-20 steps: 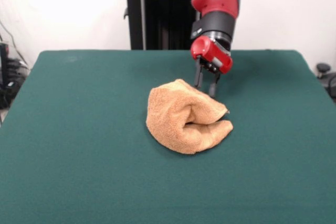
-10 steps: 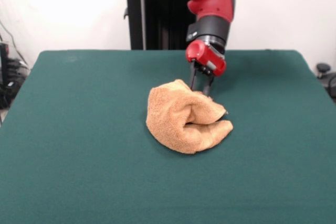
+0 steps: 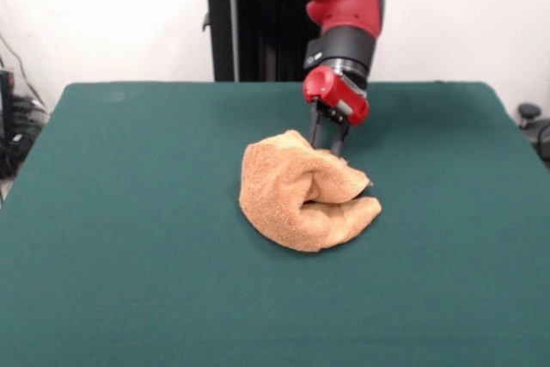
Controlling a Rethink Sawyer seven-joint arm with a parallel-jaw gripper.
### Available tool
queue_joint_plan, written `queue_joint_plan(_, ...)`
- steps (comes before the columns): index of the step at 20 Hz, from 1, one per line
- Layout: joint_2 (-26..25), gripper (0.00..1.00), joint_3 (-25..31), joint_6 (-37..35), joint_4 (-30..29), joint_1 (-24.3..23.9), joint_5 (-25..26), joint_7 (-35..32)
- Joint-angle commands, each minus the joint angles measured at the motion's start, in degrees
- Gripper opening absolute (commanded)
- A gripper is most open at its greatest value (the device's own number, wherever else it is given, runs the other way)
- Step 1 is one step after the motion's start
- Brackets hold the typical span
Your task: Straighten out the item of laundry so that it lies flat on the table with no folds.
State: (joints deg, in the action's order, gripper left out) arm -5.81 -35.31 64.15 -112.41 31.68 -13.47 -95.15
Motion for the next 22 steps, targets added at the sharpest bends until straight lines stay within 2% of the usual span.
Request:
queue_joint_plan(1, -0.3, 1.0, 2.8, -0.3, 5.2, 1.4, -4.5, -3.9)
queue_joint_plan(6, 0.1, 1.0, 2.4, 3.5, 4.9, 1.7, -5.3, -5.0)
queue_joint_plan(14, -0.3, 1.0, 2.9, 2.6, 5.9, 0.7, -5.3, -5.0)
queue_joint_plan(22, -1.0, 1.0, 3.1, 4.6, 6.7, -0.1, -4.9, -5.8)
